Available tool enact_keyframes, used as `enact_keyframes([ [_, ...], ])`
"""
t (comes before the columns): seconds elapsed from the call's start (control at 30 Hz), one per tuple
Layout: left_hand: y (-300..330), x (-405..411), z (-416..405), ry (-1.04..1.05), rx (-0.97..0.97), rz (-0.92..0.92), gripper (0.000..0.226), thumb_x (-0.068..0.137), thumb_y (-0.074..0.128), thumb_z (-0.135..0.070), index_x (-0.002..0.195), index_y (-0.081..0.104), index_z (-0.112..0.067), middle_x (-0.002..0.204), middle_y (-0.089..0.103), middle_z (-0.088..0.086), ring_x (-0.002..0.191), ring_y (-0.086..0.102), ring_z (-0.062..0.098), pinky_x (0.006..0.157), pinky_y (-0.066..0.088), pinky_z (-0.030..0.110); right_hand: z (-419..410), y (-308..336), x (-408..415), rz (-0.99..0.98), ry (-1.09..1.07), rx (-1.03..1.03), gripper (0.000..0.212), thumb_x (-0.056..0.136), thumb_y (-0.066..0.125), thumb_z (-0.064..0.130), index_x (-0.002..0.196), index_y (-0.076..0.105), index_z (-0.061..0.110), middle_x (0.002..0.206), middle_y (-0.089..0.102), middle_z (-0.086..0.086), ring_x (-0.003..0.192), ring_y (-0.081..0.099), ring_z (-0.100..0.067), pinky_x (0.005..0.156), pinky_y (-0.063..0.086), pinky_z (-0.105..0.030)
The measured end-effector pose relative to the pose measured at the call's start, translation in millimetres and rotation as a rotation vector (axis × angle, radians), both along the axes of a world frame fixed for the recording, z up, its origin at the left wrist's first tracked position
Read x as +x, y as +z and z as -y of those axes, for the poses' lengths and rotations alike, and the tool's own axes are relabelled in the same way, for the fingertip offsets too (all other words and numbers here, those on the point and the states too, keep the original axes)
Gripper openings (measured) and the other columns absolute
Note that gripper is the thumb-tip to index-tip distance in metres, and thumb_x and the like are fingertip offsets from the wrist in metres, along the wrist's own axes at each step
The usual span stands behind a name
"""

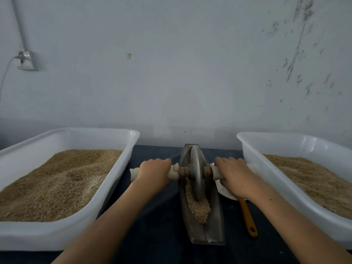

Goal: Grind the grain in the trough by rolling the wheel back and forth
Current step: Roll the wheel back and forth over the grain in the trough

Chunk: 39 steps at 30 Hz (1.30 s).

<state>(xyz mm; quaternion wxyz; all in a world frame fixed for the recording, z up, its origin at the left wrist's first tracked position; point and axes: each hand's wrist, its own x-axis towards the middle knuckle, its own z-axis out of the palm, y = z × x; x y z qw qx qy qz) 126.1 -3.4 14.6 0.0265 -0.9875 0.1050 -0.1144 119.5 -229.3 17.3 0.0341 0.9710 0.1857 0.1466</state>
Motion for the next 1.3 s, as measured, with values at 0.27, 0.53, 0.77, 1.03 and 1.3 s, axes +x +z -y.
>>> enact_keyframes([
  [0.27,-6.2,0.1,-1.3,-0.011,-0.037,0.101,0.017,0.09,0.054,-0.028,0.102,0.047,-0.019,0.098,0.062,-0.002,0.086,0.059,0.017,0.069,0.039,0.028,1.6,-9.3,7.9,0.102,0.006,0.046,0.028,0.087,0.055,0.014,0.109,0.04,0.022,0.109,0.053,0.003,0.098,0.046,-0.017,0.079,0.028,-0.031],
  [0.53,8.9,-3.2,-5.0,-0.021,0.015,-0.167,0.022,0.083,0.064,-0.031,0.101,0.059,-0.02,0.088,0.059,-0.004,0.082,0.058,0.014,0.075,0.046,0.028,3.7,11.6,-1.1,-0.163,0.033,0.029,0.026,0.084,0.059,0.024,0.087,0.033,0.029,0.074,0.045,0.011,0.066,0.044,-0.007,0.053,0.027,-0.025],
  [0.77,7.1,-2.7,0.2,0.009,0.054,-0.074,0.02,0.086,0.061,-0.029,0.104,0.058,-0.02,0.097,0.063,-0.002,0.09,0.061,0.017,0.077,0.045,0.029,6.6,5.8,0.0,-0.146,0.042,0.082,0.023,0.087,0.056,0.019,0.09,0.035,0.028,0.077,0.046,0.012,0.07,0.046,-0.006,0.056,0.027,-0.023],
  [1.03,-8.9,1.0,0.2,-0.013,-0.02,0.214,0.013,0.093,0.052,-0.03,0.103,0.048,-0.022,0.098,0.062,-0.004,0.088,0.06,0.014,0.071,0.039,0.026,4.6,-9.3,6.0,0.088,0.029,0.061,0.031,0.088,0.055,0.012,0.112,0.039,0.024,0.106,0.053,0.006,0.097,0.047,-0.016,0.08,0.03,-0.03],
  [1.3,1.1,-0.6,-4.7,-0.011,0.011,-0.029,0.019,0.085,0.06,-0.03,0.102,0.06,-0.024,0.094,0.063,-0.004,0.087,0.06,0.016,0.073,0.042,0.029,9.1,9.0,3.5,-0.171,0.044,0.053,0.025,0.086,0.056,0.018,0.091,0.033,0.026,0.078,0.045,0.009,0.068,0.041,-0.006,0.053,0.024,-0.022],
])
